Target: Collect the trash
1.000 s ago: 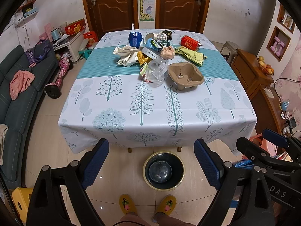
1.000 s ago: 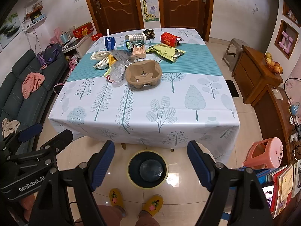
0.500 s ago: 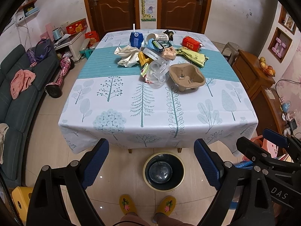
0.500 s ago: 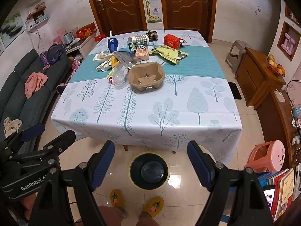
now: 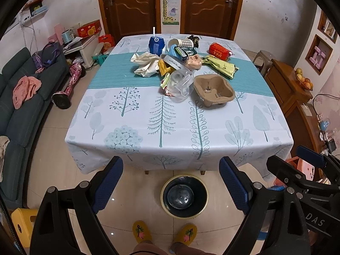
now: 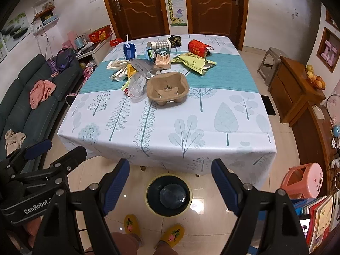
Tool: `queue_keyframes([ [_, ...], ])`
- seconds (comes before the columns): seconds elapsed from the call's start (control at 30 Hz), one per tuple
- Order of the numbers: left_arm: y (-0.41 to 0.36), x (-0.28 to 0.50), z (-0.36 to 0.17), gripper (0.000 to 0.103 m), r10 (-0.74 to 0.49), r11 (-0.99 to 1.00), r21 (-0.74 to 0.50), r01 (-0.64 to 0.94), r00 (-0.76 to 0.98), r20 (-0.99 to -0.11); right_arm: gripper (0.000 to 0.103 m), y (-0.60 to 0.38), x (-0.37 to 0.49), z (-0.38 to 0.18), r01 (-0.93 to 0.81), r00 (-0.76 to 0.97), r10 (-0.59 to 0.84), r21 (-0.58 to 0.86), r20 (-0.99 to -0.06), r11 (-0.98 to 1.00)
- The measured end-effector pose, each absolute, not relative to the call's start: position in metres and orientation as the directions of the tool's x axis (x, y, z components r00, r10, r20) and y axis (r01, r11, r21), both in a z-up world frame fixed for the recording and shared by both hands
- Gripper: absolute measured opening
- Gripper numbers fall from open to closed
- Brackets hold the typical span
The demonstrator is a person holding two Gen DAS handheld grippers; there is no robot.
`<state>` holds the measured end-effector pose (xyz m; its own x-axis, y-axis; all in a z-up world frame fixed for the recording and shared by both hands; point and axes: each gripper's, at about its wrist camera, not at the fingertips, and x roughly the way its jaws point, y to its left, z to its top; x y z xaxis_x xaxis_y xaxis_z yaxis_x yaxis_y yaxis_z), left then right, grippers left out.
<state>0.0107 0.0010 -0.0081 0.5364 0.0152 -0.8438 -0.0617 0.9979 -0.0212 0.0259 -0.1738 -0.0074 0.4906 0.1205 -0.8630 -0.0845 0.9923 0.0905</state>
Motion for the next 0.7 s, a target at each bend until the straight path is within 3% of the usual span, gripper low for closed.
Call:
queue_keyframes([
  [0.53,0.020,0.037,0.013,0.091,0.053,0.993,-0.015,-0.119,0.548,-0.834,0.079,-0.178,0.057,-0.003,-0.097,0.489,0.203,0.178,-0.849,0.979],
  [0.7,0.034,0.074,0.010,0.091,-0.017,0.994,-0.072,-0.087,0.514,-0.858,0.068,-0.179,0.081,-0.010,-0.071,0.464,0.215,0.206,-0.859,0.976],
])
